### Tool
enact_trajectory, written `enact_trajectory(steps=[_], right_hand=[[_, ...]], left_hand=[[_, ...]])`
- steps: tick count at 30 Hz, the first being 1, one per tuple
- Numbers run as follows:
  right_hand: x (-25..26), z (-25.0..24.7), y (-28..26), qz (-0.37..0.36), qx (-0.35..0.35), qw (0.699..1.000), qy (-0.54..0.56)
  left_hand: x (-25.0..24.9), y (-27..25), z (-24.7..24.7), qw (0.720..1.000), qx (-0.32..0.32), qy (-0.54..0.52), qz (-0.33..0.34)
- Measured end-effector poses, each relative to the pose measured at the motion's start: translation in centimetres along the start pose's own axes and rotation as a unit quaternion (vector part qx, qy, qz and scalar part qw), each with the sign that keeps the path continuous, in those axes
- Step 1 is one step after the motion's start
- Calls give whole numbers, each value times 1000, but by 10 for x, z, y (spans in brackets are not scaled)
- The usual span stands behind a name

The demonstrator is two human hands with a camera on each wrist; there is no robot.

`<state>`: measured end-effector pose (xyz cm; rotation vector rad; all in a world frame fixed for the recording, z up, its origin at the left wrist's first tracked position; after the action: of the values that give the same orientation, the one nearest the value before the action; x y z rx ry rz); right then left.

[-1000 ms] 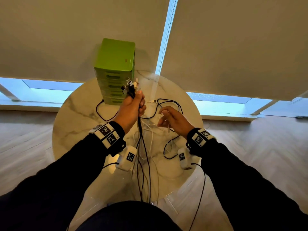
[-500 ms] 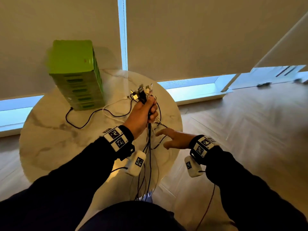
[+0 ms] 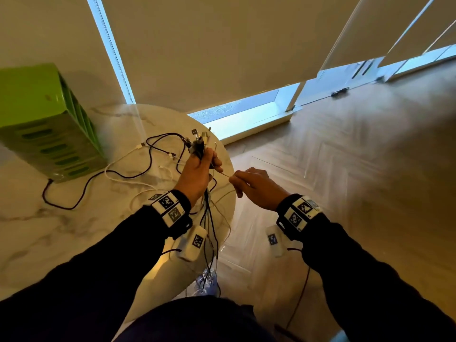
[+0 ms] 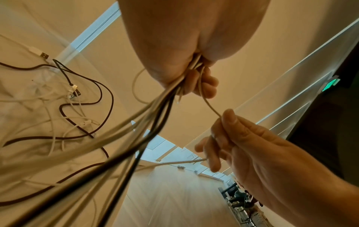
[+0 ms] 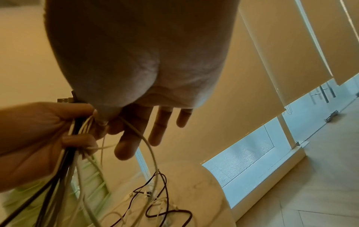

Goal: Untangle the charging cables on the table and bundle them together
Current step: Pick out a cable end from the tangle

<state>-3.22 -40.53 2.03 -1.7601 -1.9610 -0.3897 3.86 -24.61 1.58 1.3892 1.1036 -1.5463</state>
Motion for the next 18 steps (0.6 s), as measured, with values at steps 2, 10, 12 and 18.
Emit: enact_trajectory(steps=[2,10,12,18], right_hand=[[-4,-2,-1,7,14,1000,19],[-82,1,-20,195,88,976,-29],[-106,18,-27,267,173,945,-79],[-48,40,4,104,109,988,-28]], left_hand=[[2,0,1,1000,-20,23,6],[1,6,-25,992,-61,-108,-34],[0,5,-32,988,-46,-142,-39],[-8,-2,-24,978,37,-198,-54]])
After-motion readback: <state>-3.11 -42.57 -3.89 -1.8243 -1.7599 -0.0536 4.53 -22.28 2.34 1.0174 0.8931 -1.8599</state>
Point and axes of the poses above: each hand's wrist, its own y-axis towards the middle knuckle, its own z-axis out of the palm, x = y × z, the point moved 3 cm from there along y, towards the middle knuckle, and after that the axes turned 1 degree about z, right-handed, at the moved point
